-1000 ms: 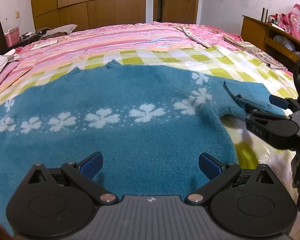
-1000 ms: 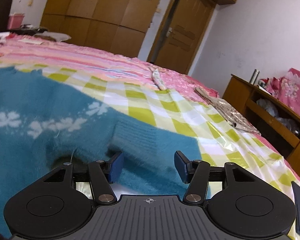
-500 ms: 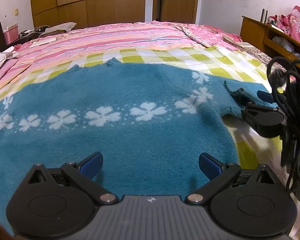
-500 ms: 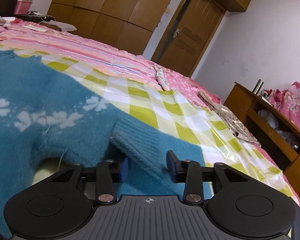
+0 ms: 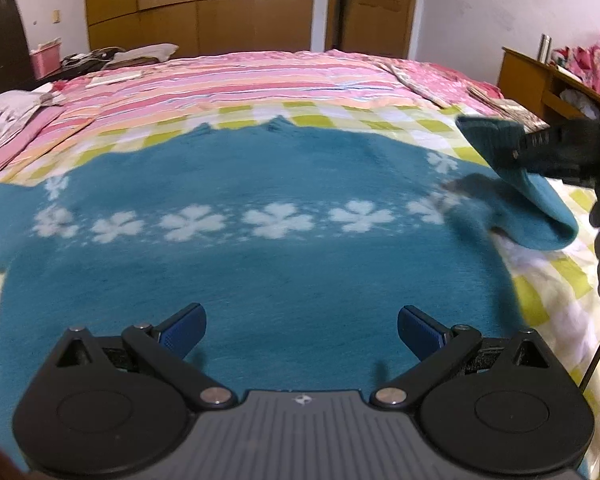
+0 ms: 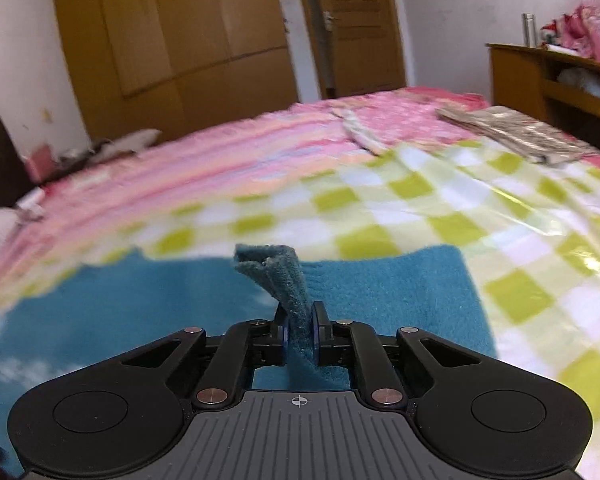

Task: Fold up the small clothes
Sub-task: 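Carry the held sleeve with the right tool across the sweater body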

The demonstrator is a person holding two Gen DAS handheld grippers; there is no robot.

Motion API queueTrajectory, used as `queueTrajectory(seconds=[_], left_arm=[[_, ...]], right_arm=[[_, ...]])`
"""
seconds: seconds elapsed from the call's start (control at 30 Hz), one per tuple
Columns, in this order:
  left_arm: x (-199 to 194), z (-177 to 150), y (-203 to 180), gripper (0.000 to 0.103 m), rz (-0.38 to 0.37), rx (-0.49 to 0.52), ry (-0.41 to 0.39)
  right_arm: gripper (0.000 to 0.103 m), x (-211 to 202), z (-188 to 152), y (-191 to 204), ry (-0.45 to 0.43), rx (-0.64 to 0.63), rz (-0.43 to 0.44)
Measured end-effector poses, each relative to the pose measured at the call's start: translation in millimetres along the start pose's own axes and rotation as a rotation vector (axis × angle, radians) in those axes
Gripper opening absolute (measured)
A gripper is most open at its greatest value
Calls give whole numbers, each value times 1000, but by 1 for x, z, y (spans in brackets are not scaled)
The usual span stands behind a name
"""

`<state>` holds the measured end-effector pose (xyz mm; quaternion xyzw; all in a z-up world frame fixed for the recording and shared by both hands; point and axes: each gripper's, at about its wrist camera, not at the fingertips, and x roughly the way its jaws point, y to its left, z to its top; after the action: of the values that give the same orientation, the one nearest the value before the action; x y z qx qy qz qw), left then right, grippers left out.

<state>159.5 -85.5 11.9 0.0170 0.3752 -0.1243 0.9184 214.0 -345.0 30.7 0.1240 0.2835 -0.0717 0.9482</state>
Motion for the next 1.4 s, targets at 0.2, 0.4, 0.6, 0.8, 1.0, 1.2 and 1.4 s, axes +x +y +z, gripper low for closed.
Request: queueTrajectory(seconds=[0.2, 0.4, 0.6, 0.8, 1.0, 1.2, 1.4], left_arm=[[-14, -9, 41, 103, 34, -45, -22], [-22, -18, 84, 103, 76, -98, -29], [-29, -27, 121, 103, 114, -159, -50], [-33, -27, 143, 103, 110, -203, -75], [-37, -26, 159, 103, 127, -224, -108], [-37, -26, 166, 103, 134, -234, -117], [-33, -28, 169, 103, 135, -228, -104]], right_arm=[[9, 4, 6, 65, 15, 0, 131], [9, 28, -13, 130, 81, 5, 204], [9, 45, -33, 184, 128, 6, 265], [9, 48, -39, 234, 146, -31, 321], [9, 60, -45, 268, 187, -36, 358], [9, 71, -49, 286, 216, -36, 379], [10, 84, -63, 290, 249, -69, 377]])
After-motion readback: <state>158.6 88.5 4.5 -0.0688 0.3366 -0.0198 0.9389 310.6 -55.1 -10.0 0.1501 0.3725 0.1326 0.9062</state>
